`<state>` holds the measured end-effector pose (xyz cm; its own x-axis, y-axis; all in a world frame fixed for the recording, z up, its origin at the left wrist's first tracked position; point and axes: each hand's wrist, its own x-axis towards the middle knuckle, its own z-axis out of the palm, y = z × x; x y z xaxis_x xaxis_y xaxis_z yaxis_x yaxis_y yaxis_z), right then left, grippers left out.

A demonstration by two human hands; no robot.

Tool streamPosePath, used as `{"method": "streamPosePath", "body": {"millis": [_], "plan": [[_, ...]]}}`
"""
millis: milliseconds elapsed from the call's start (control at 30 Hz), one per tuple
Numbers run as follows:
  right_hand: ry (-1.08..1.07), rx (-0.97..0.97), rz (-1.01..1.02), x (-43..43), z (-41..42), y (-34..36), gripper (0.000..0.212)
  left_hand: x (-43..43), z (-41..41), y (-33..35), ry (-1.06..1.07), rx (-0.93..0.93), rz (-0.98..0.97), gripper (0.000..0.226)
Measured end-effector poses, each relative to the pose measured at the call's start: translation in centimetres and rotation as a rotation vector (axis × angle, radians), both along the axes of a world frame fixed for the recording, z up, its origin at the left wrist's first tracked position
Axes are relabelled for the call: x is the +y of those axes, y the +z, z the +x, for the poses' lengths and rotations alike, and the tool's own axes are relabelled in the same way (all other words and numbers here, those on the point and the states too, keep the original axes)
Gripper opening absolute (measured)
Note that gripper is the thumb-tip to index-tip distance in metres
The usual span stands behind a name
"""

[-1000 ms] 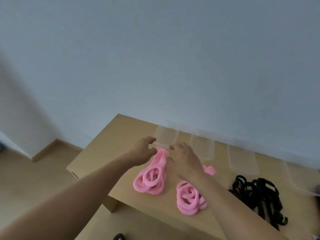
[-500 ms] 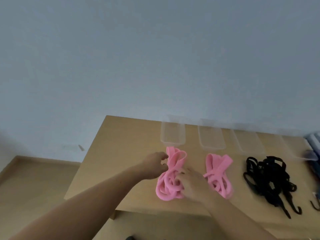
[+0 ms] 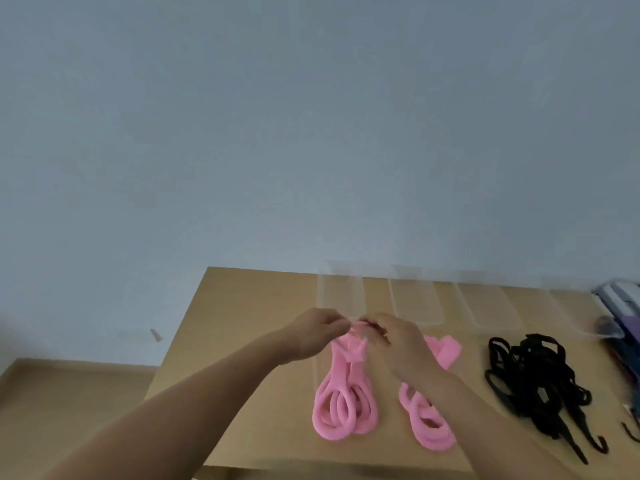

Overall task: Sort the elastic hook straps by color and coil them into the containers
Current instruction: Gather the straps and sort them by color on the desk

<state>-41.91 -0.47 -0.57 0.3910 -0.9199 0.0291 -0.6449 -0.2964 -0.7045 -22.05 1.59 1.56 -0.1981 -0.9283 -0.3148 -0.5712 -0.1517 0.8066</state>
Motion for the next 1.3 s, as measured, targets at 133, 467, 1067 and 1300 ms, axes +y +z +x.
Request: {"method": "streamPosePath", "body": {"millis": [133,467,1067,1300], "plan": [[-0.042,-0.222,-0.065,-2.5,0.4,4.8,0.009,-1.2,0.6,4.2,0.064,0.099,-0.118,0.018],[0.105,-0.496,-0.098,-5.9,-0.5,15.2,0.023,-3.1,-2.1,14.1,0.249,0.296,-0.287,0.020],[0.153,-0.676,0.170,-6.8,1.4,19.6,0.015,-3.4,-0.4,17.9,0.137,0.603,0.004,0.039],[0.084,-0.635,0.053,-6.1,3.0,18.8,0.009,-3.8,1.2,17.6,0.206,0.636,-0.025,0.032]]}}
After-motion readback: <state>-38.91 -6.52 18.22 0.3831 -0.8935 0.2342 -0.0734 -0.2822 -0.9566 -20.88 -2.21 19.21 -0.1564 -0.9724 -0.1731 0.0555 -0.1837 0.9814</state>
